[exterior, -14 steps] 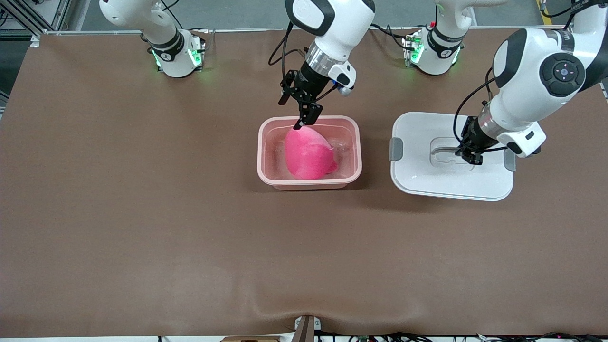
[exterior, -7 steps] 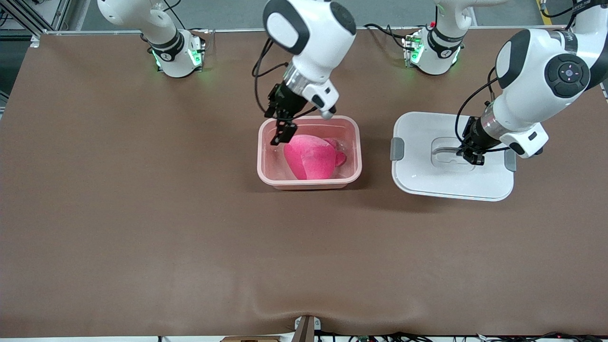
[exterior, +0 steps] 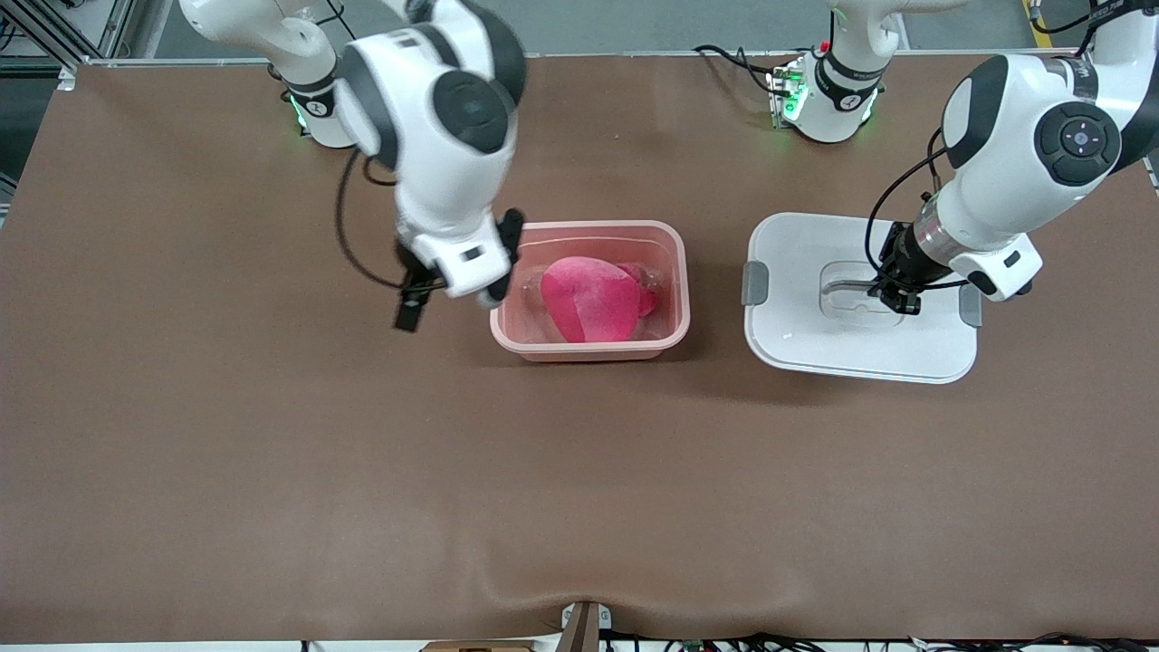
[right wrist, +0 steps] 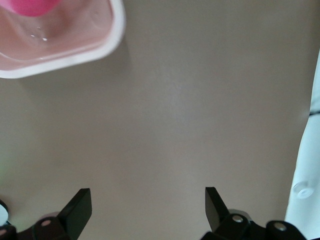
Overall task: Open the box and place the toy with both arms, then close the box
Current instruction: 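Lower the pink toy into the box and open the right gripper, then carry the lid over the box with the left gripper while the right gripper withdraws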
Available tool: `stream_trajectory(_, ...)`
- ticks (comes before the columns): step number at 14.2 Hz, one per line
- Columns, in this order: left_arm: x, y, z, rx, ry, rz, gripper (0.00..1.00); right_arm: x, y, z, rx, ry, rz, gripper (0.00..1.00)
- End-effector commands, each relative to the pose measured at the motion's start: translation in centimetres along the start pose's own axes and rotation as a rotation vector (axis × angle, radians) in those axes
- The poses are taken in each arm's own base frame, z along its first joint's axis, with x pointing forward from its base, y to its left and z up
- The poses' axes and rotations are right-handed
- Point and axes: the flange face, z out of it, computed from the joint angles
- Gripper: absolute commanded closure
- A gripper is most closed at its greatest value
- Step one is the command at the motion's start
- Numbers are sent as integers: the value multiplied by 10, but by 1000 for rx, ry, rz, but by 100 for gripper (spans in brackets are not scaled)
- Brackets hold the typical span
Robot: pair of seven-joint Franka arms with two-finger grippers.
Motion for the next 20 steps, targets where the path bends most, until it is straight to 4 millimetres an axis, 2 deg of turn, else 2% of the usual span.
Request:
stream_trajectory(1, -23, -9, -7, -18, -34, 23, 100, -43, 32, 8, 48, 29, 133, 0)
stream_trajectory(3, -36, -9, -9, -35, -38, 30, 100, -81, 65, 26, 101, 69, 218, 0)
stream_trajectory(5, -53, -9, -6, -36, -40, 20, 100, -128, 99, 49, 173, 118, 317, 0)
stream_trajectory(6, -64, -9, -4, -42, -43, 14, 100, -150, 111, 61, 200, 128, 359, 0)
stream_trajectory(8, -86, -10, -3, -57, -48, -9, 100, -181, 124, 69, 216, 133, 412, 0)
stream_trajectory(10, -101, -11, 0, -63, -53, -20, 100, -208, 127, 73, 233, 122, 485, 0)
stream_trajectory(13, -129, -12, 6, -78, -60, -40, 100, -242, 113, 73, 258, 101, 640, 0)
stream_trajectory(16, -152, -11, 6, -84, -75, -59, 100, -288, 114, 78, 283, 105, 730, 0)
stream_trajectory(19, -179, -12, 18, -83, -32, -76, 100, -338, 111, 80, 335, 145, 812, 0)
stream_trajectory(20, -190, -14, 22, -84, -18, -81, 100, -346, 109, 77, 334, 150, 824, 0)
